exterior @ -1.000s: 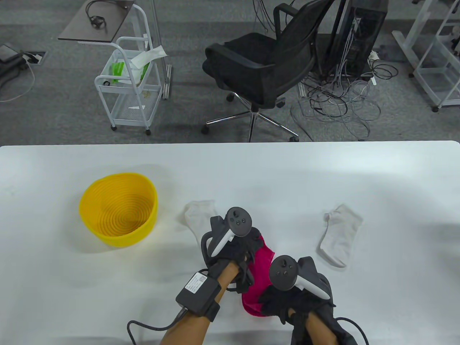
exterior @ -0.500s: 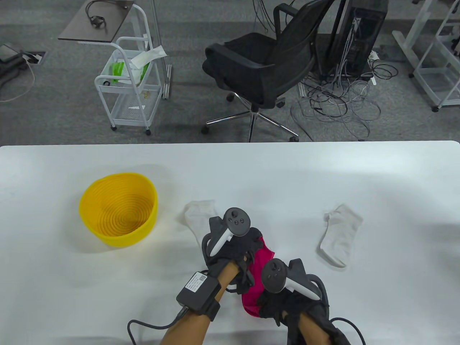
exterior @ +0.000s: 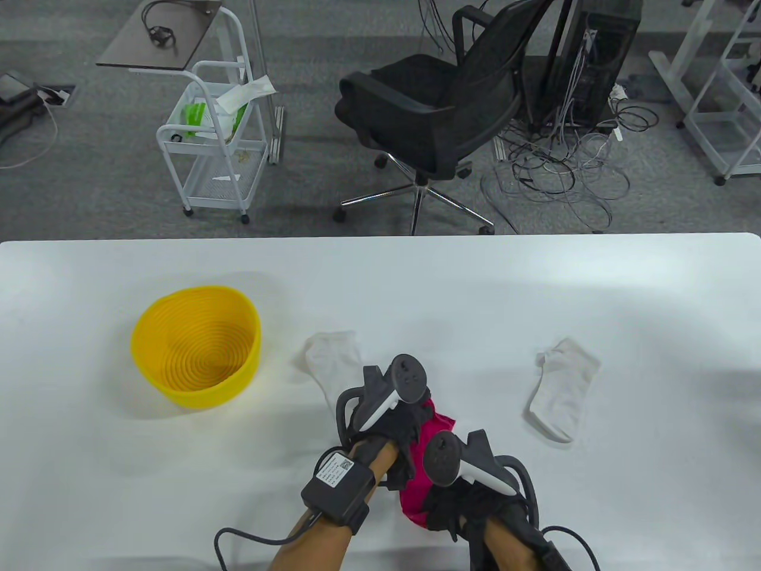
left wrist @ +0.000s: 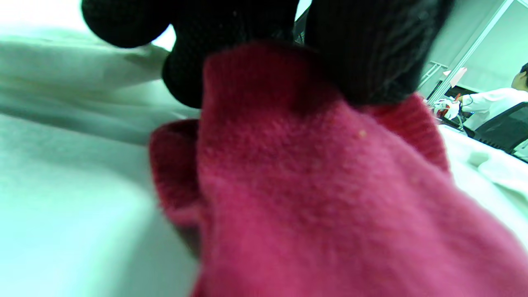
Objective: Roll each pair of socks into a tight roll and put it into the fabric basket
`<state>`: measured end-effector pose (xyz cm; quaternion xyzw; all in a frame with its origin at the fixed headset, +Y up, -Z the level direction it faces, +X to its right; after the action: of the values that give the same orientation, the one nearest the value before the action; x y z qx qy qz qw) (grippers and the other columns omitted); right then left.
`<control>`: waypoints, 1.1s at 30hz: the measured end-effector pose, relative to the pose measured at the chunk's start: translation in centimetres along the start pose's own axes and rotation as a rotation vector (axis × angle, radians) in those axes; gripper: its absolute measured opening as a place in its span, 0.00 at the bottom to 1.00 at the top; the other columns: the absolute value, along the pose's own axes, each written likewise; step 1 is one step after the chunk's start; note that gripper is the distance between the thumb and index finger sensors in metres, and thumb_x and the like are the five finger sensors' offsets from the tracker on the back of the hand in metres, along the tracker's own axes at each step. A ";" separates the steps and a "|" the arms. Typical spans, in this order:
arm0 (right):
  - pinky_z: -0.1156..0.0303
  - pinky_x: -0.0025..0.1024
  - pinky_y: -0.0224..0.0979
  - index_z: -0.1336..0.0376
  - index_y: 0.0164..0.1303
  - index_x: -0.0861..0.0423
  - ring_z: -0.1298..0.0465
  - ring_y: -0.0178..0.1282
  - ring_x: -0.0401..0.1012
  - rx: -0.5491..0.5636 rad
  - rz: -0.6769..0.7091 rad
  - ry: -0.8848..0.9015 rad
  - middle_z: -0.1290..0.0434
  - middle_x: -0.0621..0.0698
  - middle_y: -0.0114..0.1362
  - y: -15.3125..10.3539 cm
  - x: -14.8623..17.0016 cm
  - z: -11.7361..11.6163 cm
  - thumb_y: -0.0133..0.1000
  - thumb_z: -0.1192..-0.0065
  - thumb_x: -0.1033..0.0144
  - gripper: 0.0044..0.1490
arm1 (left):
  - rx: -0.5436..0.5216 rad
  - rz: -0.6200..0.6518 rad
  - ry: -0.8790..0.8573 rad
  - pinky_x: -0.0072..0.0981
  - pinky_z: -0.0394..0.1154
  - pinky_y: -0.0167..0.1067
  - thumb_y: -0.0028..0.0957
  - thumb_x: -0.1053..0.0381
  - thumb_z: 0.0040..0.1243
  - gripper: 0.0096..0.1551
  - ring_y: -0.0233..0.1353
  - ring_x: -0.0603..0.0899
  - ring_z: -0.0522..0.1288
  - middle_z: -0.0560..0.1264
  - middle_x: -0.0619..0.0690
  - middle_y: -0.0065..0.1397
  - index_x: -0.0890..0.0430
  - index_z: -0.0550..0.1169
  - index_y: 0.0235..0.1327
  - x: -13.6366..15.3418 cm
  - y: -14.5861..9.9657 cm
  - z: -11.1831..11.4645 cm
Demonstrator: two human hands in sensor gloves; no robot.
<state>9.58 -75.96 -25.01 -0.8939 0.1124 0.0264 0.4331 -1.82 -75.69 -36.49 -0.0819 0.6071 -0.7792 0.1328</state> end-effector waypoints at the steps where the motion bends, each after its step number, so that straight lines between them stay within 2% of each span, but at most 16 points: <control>1: 0.26 0.49 0.64 0.25 0.54 0.40 0.18 0.60 0.41 -0.004 0.003 0.004 0.18 0.42 0.60 -0.1 0.1 0.1 0.45 0.23 0.50 0.26 | -0.013 -0.003 0.027 0.49 0.72 0.54 0.35 0.40 0.69 0.27 0.51 0.54 0.82 0.80 0.45 0.62 0.37 0.83 0.52 -0.1 0.0 0.0; 5: 0.26 0.50 0.65 0.26 0.57 0.40 0.18 0.62 0.42 0.012 0.026 0.045 0.19 0.42 0.63 -0.8 0.6 0.9 0.45 0.24 0.47 0.29 | -0.067 -0.022 0.097 0.49 0.71 0.56 0.32 0.35 0.68 0.39 0.56 0.54 0.81 0.76 0.45 0.67 0.39 0.75 0.62 -0.2 -0.4 -0.7; 11: 0.26 0.50 0.65 0.26 0.56 0.39 0.18 0.62 0.42 0.192 0.052 0.126 0.18 0.42 0.62 -3.1 1.9 3.6 0.45 0.25 0.47 0.27 | -0.056 -0.004 -0.065 0.50 0.71 0.59 0.37 0.38 0.65 0.35 0.62 0.56 0.79 0.75 0.46 0.70 0.41 0.76 0.63 0.8 -1.8 -3.5; 14: 0.26 0.50 0.65 0.25 0.54 0.40 0.17 0.61 0.42 0.289 0.040 0.182 0.18 0.42 0.61 -3.8 3.0 4.8 0.45 0.24 0.49 0.25 | -0.034 0.077 -0.159 0.51 0.71 0.60 0.39 0.41 0.65 0.33 0.63 0.57 0.80 0.76 0.48 0.69 0.43 0.78 0.62 1.4 -3.8 -5.3; 17: 0.26 0.50 0.65 0.25 0.53 0.39 0.17 0.61 0.41 0.351 0.054 0.243 0.18 0.41 0.61 -4.4 3.4 5.7 0.45 0.23 0.52 0.24 | 0.010 0.188 -0.135 0.51 0.73 0.61 0.40 0.42 0.66 0.31 0.64 0.57 0.81 0.78 0.49 0.67 0.43 0.79 0.61 1.7 -6.6 -6.1; 20: 0.25 0.49 0.64 0.24 0.51 0.40 0.17 0.58 0.41 0.357 0.086 0.237 0.17 0.42 0.59 -4.9 3.1 5.9 0.44 0.22 0.53 0.24 | 0.127 0.312 -0.122 0.51 0.74 0.62 0.40 0.42 0.67 0.32 0.64 0.57 0.82 0.78 0.48 0.68 0.43 0.80 0.61 1.6 -8.8 -5.5; 22: 0.24 0.48 0.62 0.23 0.50 0.41 0.16 0.55 0.40 0.314 0.125 0.199 0.16 0.43 0.55 -5.1 2.6 5.0 0.43 0.21 0.53 0.23 | 0.227 0.382 -0.131 0.51 0.74 0.60 0.39 0.42 0.68 0.30 0.62 0.57 0.83 0.80 0.48 0.66 0.43 0.82 0.59 1.3 -10.6 -4.2; 24: 0.24 0.48 0.61 0.23 0.49 0.41 0.15 0.53 0.39 0.280 0.134 0.156 0.15 0.43 0.54 -5.0 2.4 4.2 0.43 0.21 0.52 0.23 | 0.273 0.408 -0.098 0.52 0.74 0.58 0.39 0.41 0.68 0.30 0.60 0.57 0.83 0.80 0.50 0.66 0.43 0.83 0.58 1.0 -11.3 -3.0; 28: 0.23 0.47 0.60 0.22 0.48 0.40 0.15 0.52 0.39 0.230 0.176 0.136 0.15 0.42 0.54 -4.3 1.9 1.7 0.42 0.21 0.51 0.23 | 0.270 0.400 0.000 0.52 0.75 0.55 0.38 0.39 0.67 0.30 0.55 0.57 0.84 0.82 0.51 0.62 0.43 0.85 0.55 1.0 -11.6 -0.6; 31: 0.24 0.47 0.62 0.23 0.49 0.38 0.15 0.55 0.39 0.215 0.153 0.029 0.15 0.40 0.57 -4.0 1.4 0.9 0.42 0.21 0.51 0.24 | 0.293 0.404 0.075 0.51 0.75 0.54 0.37 0.39 0.68 0.29 0.53 0.57 0.84 0.82 0.50 0.61 0.43 0.85 0.54 1.1 -11.6 1.0; 33: 0.24 0.48 0.63 0.24 0.51 0.38 0.16 0.57 0.40 0.220 0.127 -0.016 0.16 0.40 0.59 -3.6 1.0 0.5 0.43 0.22 0.51 0.25 | 0.296 0.397 0.105 0.51 0.75 0.54 0.37 0.39 0.68 0.28 0.53 0.57 0.84 0.82 0.50 0.60 0.42 0.86 0.53 1.2 -11.7 1.2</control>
<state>11.41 -73.61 -22.76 -0.8318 0.1674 0.0485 0.5270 -3.90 -74.54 -24.93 0.0999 0.4965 -0.8215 0.2622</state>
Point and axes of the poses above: the tracker on the back of each hand, its own x axis roughly to the little-finger side, its own y axis roughly from the wrist to the fingertips, z = x × y, the point moved 2 cm from there along y, roughly from the wrist to the fingertips
